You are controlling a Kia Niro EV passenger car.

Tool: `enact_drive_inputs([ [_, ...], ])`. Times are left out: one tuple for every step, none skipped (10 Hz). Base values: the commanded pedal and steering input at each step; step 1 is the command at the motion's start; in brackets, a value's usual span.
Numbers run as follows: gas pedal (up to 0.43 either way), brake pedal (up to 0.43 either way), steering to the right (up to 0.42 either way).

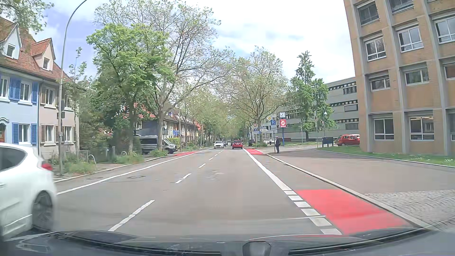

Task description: Follow the waypoints while adhering to traffic rules and regulations

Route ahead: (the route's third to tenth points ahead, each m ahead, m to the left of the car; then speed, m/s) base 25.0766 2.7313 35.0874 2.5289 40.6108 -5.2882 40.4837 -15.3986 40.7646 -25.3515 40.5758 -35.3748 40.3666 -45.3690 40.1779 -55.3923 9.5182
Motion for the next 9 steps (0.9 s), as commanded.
enact_drive_inputs([
  [0.000,0.128,-0.002],
  [0.000,0.140,-0.002],
  [0.000,0.152,-0.002],
  [0.000,0.152,-0.002],
  [0.000,0.171,-0.002],
  [0.000,0.189,-0.002],
  [0.000,0.201,-0.002],
  [0.000,0.201,-0.002],
  [0.000,0.201,-0.001],
])
